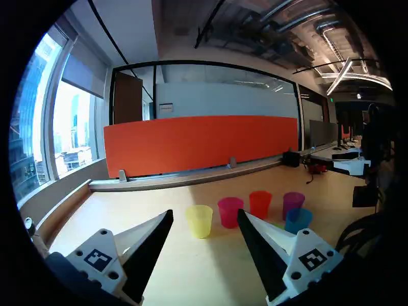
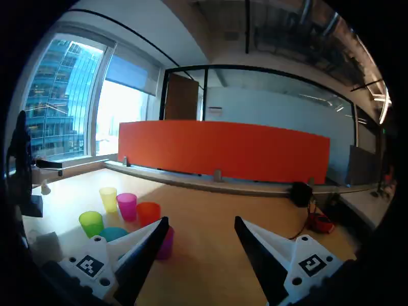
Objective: Pour water
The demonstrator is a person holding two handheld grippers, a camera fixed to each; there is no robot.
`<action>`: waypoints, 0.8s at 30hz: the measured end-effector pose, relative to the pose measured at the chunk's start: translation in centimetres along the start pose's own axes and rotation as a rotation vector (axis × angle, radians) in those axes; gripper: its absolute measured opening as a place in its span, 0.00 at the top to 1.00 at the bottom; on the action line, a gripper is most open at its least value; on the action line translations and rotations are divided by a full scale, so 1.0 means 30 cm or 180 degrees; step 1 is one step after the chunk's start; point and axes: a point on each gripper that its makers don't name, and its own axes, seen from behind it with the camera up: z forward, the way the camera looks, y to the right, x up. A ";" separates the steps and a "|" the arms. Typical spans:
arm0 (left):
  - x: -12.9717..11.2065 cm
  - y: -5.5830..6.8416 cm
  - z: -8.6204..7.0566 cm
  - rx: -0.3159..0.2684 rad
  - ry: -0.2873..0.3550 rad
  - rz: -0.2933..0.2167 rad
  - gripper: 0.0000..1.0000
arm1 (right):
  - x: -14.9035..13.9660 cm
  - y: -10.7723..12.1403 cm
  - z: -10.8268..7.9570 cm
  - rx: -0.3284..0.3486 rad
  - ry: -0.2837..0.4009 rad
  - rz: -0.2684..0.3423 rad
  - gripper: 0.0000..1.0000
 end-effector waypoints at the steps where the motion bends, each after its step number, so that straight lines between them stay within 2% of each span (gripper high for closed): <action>1: 0.005 -0.004 -0.001 0.0027 0.0025 0.0001 0.07 | 0.010 0.008 0.000 -0.0053 0.0041 0.0016 0.00; 8: 0.058 -0.035 -0.008 0.0244 0.0230 0.0007 0.07 | 0.065 0.070 -0.021 -0.0427 0.0327 0.0112 0.00; 14: 0.079 -0.053 -0.005 0.0346 0.0308 -0.0010 0.07 | 0.102 0.110 -0.051 -0.0691 0.0512 0.0233 0.00; 20: 0.098 -0.076 0.001 0.0450 0.0363 0.0020 0.07 | 0.128 0.139 -0.084 -0.0867 0.0623 0.0369 0.01; 24: 0.091 -0.081 0.010 0.0504 0.0363 0.0037 0.07 | 0.120 0.154 -0.092 -0.0932 0.0632 0.0357 0.01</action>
